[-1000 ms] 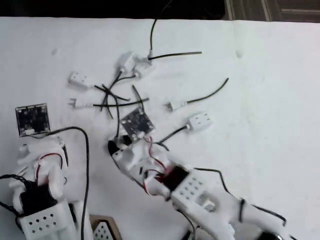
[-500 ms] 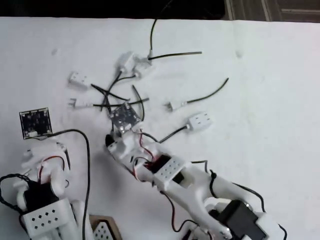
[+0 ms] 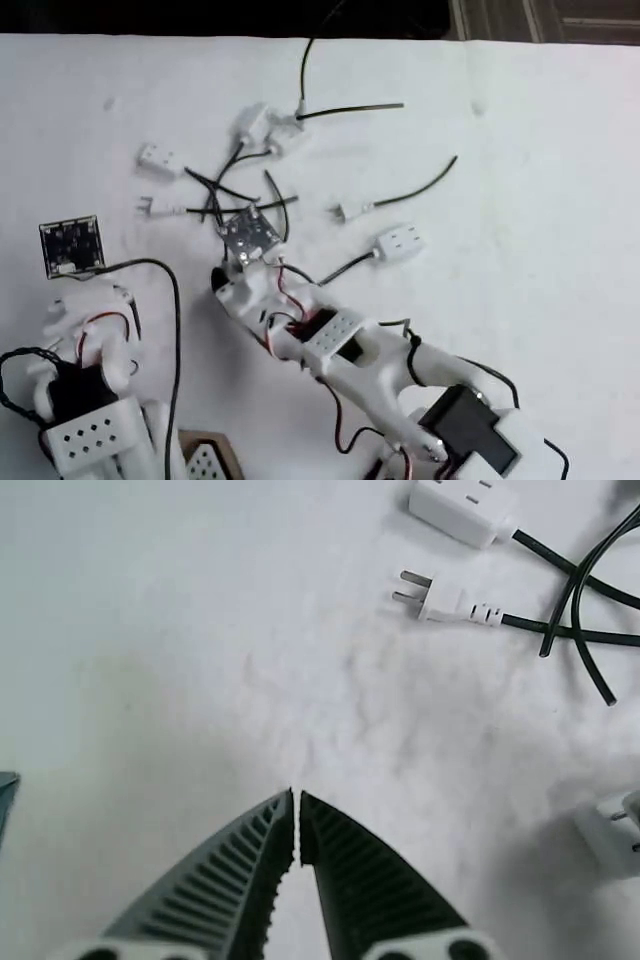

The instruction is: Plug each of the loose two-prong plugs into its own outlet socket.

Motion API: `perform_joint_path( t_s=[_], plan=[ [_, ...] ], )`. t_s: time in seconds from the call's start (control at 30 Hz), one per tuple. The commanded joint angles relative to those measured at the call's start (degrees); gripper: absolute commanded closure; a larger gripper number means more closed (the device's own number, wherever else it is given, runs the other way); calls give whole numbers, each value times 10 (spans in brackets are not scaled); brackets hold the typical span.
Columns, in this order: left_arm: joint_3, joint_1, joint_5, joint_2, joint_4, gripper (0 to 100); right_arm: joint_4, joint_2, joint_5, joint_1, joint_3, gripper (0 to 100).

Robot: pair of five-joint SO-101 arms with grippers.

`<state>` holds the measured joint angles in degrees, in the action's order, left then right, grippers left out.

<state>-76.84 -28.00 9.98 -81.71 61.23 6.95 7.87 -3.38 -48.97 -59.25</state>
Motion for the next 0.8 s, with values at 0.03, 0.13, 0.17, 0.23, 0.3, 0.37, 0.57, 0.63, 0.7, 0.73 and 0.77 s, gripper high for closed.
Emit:
perform_joint_path(
  t_s=[0.03, 0.13, 0.17, 0.23, 0.3, 0.37, 0.57, 0.63, 0.7, 0.73, 0.77],
  plan=[
    [3, -6, -4, -4, -11, 966, 14, -3, 5, 18, 18, 981],
    [3, -6, -4, -4, -11, 966, 7, 0, 6, 15, 11, 981],
    [3, -6, -4, -4, -11, 966, 3, 1, 6, 14, 8, 981],
    [2, -6, -4, -4, -11, 966, -10, 1, 9, 3, 4, 981],
    [2, -7, -4, -4, -11, 966, -39, 0, 42, -6, 4, 981],
    [2, -7, -4, -4, -11, 966, -63, 0, 73, -7, 4, 981],
    [2, -7, -4, -4, -11, 966, -107, -3, 86, -5, 9, 981],
    [2, -7, -4, -4, -11, 966, -105, -3, 86, -4, 11, 981],
    [2, -7, -4, -4, -11, 966, -108, -4, 85, -4, 19, 981],
    [2, -7, -4, -4, -11, 966, -109, -4, 85, -4, 21, 981],
    [2, -7, -4, -4, -11, 966, -109, -4, 86, -4, 21, 981]
  ],
)
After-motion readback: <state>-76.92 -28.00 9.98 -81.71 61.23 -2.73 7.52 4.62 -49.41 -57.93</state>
